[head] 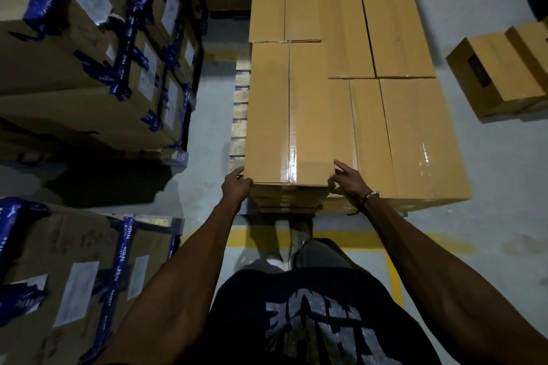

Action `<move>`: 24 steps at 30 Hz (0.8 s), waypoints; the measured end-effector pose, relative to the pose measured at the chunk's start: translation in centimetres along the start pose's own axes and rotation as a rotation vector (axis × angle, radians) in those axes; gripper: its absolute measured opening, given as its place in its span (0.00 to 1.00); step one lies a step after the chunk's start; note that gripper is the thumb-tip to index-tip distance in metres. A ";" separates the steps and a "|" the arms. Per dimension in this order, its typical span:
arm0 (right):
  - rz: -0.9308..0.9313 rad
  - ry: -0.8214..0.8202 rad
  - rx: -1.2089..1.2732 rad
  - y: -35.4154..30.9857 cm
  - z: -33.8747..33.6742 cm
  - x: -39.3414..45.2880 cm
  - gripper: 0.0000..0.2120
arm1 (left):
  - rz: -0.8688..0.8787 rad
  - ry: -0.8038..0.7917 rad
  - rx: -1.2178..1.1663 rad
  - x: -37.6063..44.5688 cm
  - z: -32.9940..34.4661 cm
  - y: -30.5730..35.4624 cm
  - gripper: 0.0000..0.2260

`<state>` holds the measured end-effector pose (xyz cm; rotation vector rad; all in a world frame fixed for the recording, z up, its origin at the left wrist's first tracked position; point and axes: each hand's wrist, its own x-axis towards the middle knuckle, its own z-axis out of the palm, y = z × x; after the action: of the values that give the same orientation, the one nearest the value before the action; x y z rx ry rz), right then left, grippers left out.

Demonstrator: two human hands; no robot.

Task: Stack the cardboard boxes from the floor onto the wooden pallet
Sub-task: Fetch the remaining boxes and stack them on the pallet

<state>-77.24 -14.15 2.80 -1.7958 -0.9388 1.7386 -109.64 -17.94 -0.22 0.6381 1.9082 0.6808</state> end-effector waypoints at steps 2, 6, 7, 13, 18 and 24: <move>-0.003 0.006 -0.007 0.0 0.1 0.2 0.29 | 0.009 -0.002 -0.003 -0.1 0.0 0.2 0.25; -0.015 0.013 -0.021 0.4 -0.3 0.6 0.31 | -0.002 -0.011 -0.001 0.1 0.5 -0.1 0.27; -0.017 0.015 -0.016 0.4 -0.3 0.7 0.31 | 0.001 -0.010 0.008 0.2 0.6 -0.2 0.27; -0.006 0.006 -0.014 0.4 -0.4 0.7 0.32 | 0.026 -0.006 0.050 -0.3 0.5 0.1 0.25; -0.002 -0.019 -0.104 0.4 -0.8 0.5 0.33 | 0.097 -0.043 0.177 -1.7 0.1 1.4 0.25; -0.083 0.093 -0.099 -0.8 -2.4 -1.7 0.28 | 0.302 0.037 0.254 -4.5 0.4 4.4 0.24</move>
<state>-74.97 -14.52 4.75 -1.8544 -1.0613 1.5690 -106.95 -17.92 5.48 1.0975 1.9691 0.6438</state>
